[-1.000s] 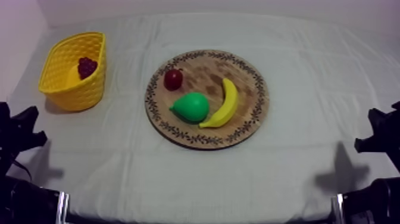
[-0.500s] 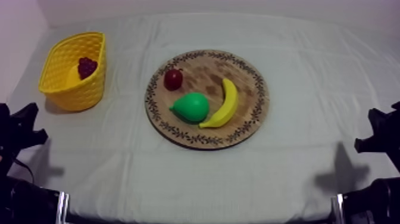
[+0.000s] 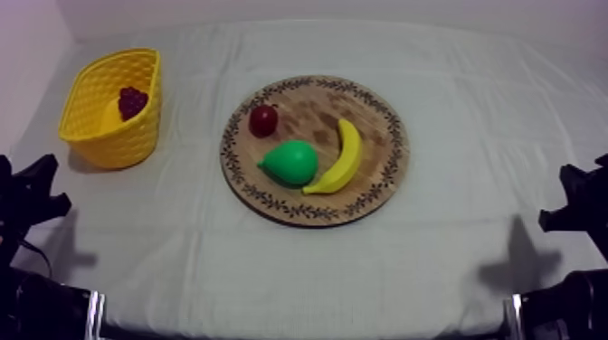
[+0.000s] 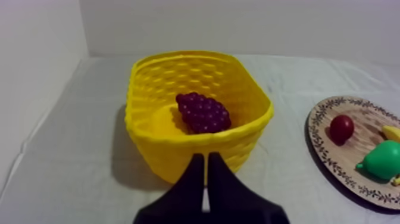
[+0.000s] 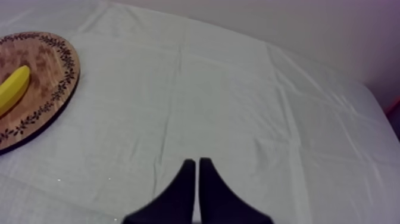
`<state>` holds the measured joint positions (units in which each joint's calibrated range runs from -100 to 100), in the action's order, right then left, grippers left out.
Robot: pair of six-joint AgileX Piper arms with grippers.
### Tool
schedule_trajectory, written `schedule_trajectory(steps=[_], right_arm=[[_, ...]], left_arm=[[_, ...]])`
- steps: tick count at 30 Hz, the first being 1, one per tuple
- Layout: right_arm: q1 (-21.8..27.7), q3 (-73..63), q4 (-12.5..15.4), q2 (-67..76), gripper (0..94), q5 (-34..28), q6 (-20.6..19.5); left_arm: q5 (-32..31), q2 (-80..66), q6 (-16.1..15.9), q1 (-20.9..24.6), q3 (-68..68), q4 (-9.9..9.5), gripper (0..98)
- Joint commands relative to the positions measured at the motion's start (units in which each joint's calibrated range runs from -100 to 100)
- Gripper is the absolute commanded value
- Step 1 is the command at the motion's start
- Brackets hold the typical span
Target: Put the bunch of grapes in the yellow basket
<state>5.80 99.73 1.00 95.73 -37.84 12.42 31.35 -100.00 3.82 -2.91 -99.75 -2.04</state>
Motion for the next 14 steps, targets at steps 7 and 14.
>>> schedule_trajectory(steps=[7,14], right_arm=[[0.0,0.0,0.0,0.0,0.2,0.0,0.0],[0.0,0.0,0.0,0.0,0.2,0.0,0.0]], left_arm=[[-0.4,0.0,-1.5,0.0,0.0,0.06,1.5],[-0.4,0.0,-1.2,0.0,0.0,0.07,0.6]])
